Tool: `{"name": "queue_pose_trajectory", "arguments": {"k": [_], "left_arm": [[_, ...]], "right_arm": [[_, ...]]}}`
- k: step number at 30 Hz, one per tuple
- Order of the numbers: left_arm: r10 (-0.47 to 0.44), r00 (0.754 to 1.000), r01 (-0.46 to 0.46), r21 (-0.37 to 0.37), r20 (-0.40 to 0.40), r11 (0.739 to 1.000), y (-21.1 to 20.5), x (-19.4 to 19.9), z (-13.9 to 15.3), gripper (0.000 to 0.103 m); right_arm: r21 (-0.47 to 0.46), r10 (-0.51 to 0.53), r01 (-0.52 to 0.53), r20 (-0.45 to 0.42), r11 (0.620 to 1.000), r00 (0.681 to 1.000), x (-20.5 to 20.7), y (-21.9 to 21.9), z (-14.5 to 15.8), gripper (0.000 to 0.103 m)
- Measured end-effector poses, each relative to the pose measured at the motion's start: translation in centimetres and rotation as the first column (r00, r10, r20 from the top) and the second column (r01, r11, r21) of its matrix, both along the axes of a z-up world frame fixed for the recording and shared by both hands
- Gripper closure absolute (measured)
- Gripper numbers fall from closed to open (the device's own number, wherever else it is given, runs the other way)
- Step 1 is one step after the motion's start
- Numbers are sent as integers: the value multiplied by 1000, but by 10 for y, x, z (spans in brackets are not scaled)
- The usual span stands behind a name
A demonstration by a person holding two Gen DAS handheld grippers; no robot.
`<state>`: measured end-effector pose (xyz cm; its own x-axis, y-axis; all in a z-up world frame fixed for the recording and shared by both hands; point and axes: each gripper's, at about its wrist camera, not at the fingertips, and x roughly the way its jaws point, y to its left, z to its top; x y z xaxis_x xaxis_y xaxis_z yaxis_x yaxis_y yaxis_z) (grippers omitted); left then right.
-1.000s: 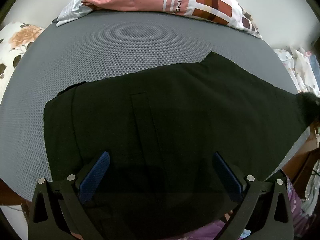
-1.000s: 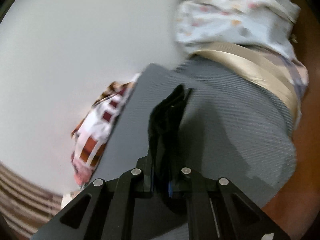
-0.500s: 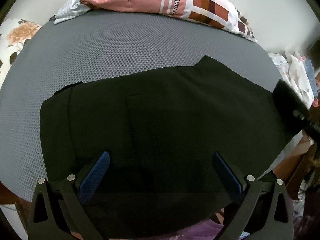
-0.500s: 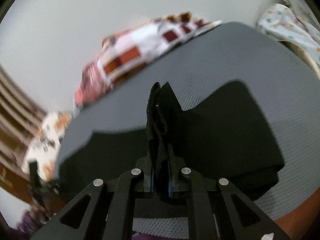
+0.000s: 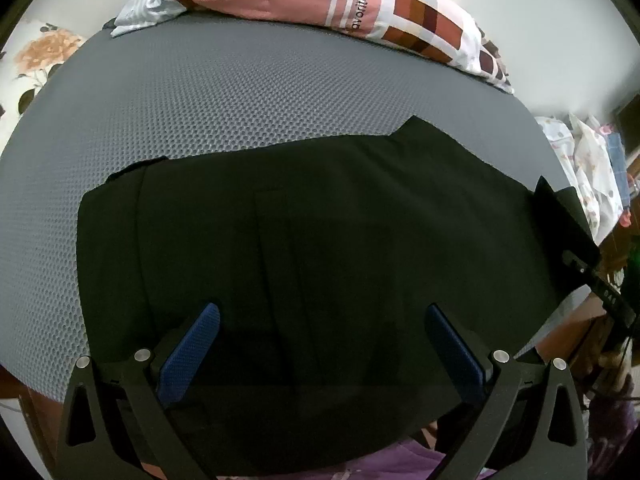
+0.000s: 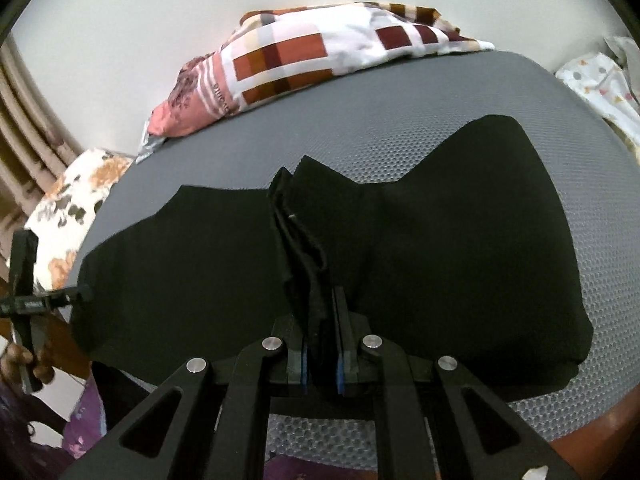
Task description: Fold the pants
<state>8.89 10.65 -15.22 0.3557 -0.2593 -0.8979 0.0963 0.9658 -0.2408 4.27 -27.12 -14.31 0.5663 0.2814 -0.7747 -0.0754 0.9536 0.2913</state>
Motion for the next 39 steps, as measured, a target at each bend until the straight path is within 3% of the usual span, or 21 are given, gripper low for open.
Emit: {"name": "queue_pose_trajectory", "arguments": {"k": [11,13,15,17,19,21,25,27,29,33,34,36,39], "left_arm": [[-5,1000,5,6,-2,1000,0,-1,0,1],[-6,1000,6,6,-3,1000,0,-1,0,1],[-6,1000,6,6,-2,1000,0,-1,0,1],[-5,1000,5,6,-2,1000,0,-1,0,1],[-4,1000,4,4,-1,1000,0,-1,1,1],[-1,1000,1,-1,-1,1000,0,0,1,1],[-5,1000,5,0,-2,1000,0,-1,2,1],[-7,1000,7,-1,4,1000,-1,-1,3,1],[-12,1000,12,-4,6,1000,-2,-1,3,1],[-66,997,68,-51,31,996,-9,-6,8,1],[-87,995,91,-89,44,992,-13,-8,13,1],[-123,990,134,-188,69,973,-22,-12,21,1],[-145,987,159,-263,70,952,-40,-10,26,1]], "right_arm": [[-19,91,-91,-17,996,996,2,27,-7,88],[31,128,-128,-24,991,991,1,30,-8,79],[144,170,-165,-23,976,985,-2,27,-8,66],[278,190,-178,-17,944,982,-3,16,-6,59],[443,179,-159,-3,882,984,-5,-6,-3,57],[512,115,-103,8,853,993,-7,-29,1,57],[703,71,-55,6,709,997,-10,-75,0,54],[693,38,-31,5,720,999,-15,-82,1,53],[639,36,-27,-1,769,999,-17,-79,3,53],[562,129,-102,-10,821,992,-20,-48,4,53],[557,155,-120,-16,822,988,-22,-39,1,53],[611,221,-143,-53,778,974,-25,-18,-11,54],[632,197,-54,-159,773,967,-21,-8,-32,54]]}}
